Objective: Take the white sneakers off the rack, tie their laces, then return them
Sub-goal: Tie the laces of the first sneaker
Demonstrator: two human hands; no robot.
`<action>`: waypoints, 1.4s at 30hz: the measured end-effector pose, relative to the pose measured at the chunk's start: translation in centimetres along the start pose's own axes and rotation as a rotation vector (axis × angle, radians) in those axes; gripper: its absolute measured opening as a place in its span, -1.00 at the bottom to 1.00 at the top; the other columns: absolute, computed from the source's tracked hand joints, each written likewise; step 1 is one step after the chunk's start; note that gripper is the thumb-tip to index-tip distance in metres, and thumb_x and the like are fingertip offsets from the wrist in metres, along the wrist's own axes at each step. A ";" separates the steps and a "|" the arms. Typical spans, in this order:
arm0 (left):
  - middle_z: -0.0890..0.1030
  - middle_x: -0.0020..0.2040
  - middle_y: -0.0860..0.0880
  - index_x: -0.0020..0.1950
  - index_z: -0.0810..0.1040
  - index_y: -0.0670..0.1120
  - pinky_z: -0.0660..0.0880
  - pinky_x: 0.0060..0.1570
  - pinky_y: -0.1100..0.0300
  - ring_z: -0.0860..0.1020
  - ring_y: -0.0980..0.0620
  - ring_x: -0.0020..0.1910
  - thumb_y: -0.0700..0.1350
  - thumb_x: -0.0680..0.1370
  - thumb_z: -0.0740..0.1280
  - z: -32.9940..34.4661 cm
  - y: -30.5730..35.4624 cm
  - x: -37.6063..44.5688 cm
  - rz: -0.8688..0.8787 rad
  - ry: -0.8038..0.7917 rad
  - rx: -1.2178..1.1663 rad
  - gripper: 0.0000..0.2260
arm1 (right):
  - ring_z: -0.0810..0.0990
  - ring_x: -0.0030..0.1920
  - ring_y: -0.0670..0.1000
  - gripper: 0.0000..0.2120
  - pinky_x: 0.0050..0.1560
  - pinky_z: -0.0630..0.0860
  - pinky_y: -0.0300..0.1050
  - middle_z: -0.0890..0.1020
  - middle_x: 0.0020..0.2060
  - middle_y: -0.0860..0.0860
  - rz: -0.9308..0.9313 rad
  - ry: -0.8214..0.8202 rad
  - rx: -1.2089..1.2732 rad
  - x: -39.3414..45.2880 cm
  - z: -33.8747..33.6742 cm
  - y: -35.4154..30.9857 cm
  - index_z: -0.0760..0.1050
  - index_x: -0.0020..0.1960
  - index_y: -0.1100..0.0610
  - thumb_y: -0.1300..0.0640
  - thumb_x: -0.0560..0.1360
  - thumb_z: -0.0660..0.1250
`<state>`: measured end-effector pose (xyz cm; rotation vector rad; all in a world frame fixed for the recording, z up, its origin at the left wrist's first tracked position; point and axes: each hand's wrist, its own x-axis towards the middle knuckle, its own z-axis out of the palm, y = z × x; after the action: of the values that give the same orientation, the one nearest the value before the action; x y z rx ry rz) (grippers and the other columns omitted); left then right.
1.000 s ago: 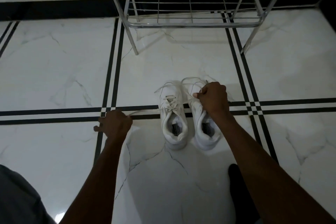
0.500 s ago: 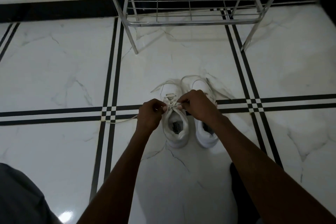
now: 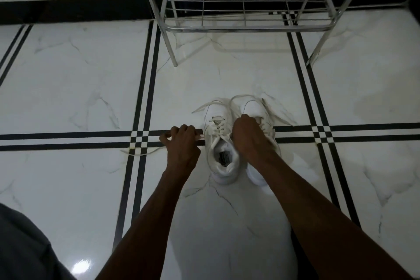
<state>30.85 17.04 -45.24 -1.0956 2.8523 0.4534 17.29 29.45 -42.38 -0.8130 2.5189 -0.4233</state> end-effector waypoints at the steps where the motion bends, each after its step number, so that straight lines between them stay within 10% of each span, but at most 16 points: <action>1: 0.60 0.04 0.01 0.08 0.53 -0.06 0.22 0.27 -0.15 0.49 -0.11 0.18 -0.34 0.44 0.32 -0.2 0.3 0.0 -0.011 -0.004 -0.075 -0.72 | 0.53 0.24 0.20 -0.80 0.19 0.38 -0.02 0.56 0.13 0.23 -0.014 -0.016 0.048 0.3 0.0 0.1 0.53 0.13 0.30 0.30 0.61 0.16; 6: 0.65 0.18 0.07 0.32 0.52 0.05 0.14 0.35 -0.14 0.52 0.01 0.26 -0.39 0.48 0.32 -1.1 1.3 0.1 0.015 -0.085 -0.395 -0.50 | 0.68 -0.13 0.10 -0.83 -0.03 0.61 0.02 0.71 -0.14 0.16 -0.200 0.003 0.210 0.8 -0.8 0.8 0.67 -0.04 0.27 0.38 0.46 0.33; 13: 0.69 -0.06 0.07 0.01 0.64 0.03 0.25 0.27 -0.19 0.54 -0.04 0.11 -0.26 0.55 0.34 -0.6 1.2 0.2 0.022 0.045 -0.251 -0.80 | 0.71 -0.28 0.15 -0.83 -0.24 0.67 0.05 0.75 -0.26 0.18 -0.230 0.088 0.224 0.6 -0.2 1.7 0.73 -0.15 0.23 0.32 0.43 0.35; 20: 0.64 -0.19 -0.11 -0.11 0.44 -0.21 0.51 -0.25 0.07 0.57 -0.06 -0.23 -0.34 0.56 0.32 0.8 2.2 -0.2 -0.117 0.099 -0.642 -0.90 | 0.66 -0.35 0.07 -0.83 -0.31 0.60 -0.11 0.73 -0.35 0.13 -0.106 0.166 0.162 0.6 0.8 1.0 0.71 -0.29 0.17 0.32 0.37 0.36; 25: 0.49 -0.31 0.10 -0.12 0.43 -0.25 0.33 -0.40 0.44 0.44 0.14 -0.34 -0.44 0.47 0.28 0.5 1.9 -0.7 -0.153 0.107 -0.690 -0.89 | 0.69 -0.25 0.10 -0.88 -0.22 0.65 -0.06 0.74 -0.25 0.15 -0.051 0.181 0.124 0.4 1.6 1.3 0.73 -0.19 0.17 0.24 0.41 0.40; 42: 0.69 -0.10 -0.03 -0.05 0.53 -0.24 0.44 -0.28 0.43 0.63 0.06 -0.11 -0.22 0.60 0.33 -0.8 0.3 0.3 -0.130 -0.057 -0.765 -0.91 | 0.69 -0.16 0.19 -0.82 -0.11 0.59 -0.04 0.73 -0.20 0.22 -0.062 0.008 0.153 0.9 -0.4 1.7 0.68 -0.16 0.31 0.21 0.48 0.36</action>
<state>30.53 16.83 -44.47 -1.2924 2.5584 1.6098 15.65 30.24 -43.08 -0.8322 2.4377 -0.6326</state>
